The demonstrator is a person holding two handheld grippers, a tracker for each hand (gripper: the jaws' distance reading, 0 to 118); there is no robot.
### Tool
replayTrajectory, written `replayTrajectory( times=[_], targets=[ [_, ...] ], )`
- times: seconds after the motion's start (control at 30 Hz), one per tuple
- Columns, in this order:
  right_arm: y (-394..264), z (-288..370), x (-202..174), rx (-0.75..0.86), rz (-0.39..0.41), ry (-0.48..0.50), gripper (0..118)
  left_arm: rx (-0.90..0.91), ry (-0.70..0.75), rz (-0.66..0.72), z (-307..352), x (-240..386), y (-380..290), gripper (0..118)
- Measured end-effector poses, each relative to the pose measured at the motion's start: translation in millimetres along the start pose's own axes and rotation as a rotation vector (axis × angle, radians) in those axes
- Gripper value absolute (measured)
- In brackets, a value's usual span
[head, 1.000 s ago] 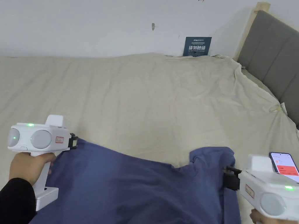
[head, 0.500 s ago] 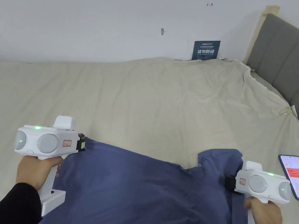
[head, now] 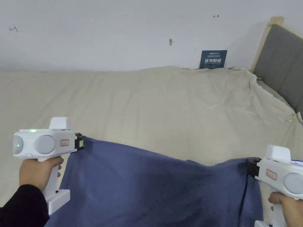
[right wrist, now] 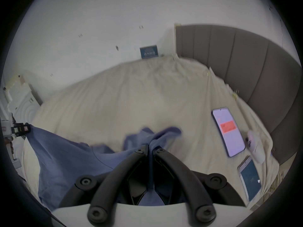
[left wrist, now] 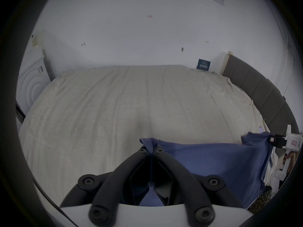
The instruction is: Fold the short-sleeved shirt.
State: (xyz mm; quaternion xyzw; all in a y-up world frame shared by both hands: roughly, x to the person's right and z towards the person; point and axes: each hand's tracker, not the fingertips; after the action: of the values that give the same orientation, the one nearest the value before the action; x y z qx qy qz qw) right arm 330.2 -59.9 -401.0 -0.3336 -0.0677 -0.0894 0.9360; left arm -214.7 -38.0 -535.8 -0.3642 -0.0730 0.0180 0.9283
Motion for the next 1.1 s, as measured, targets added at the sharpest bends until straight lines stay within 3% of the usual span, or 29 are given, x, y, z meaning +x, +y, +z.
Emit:
replayTrajectory(
  times=[0.33,0.6,0.73,1.1],
  targets=[
    [87.5,99.3,-55.0,0.308,0.125,0.106,2,0.224,0.052,0.059,107.7,-34.7,63.9,0],
    [167.7,137.7,-97.5,0.483,0.193,0.136,2,0.391,0.121,0.027,183.8,-35.1,136.2,0],
    [210.5,149.0,-119.3,0.591,0.255,0.103,2,0.476,0.164,-0.003,208.8,-36.5,173.2,0],
    [315.9,165.6,-155.5,0.787,0.307,0.082,2,0.617,0.232,-0.037,232.6,-39.4,249.7,0]
  ],
)
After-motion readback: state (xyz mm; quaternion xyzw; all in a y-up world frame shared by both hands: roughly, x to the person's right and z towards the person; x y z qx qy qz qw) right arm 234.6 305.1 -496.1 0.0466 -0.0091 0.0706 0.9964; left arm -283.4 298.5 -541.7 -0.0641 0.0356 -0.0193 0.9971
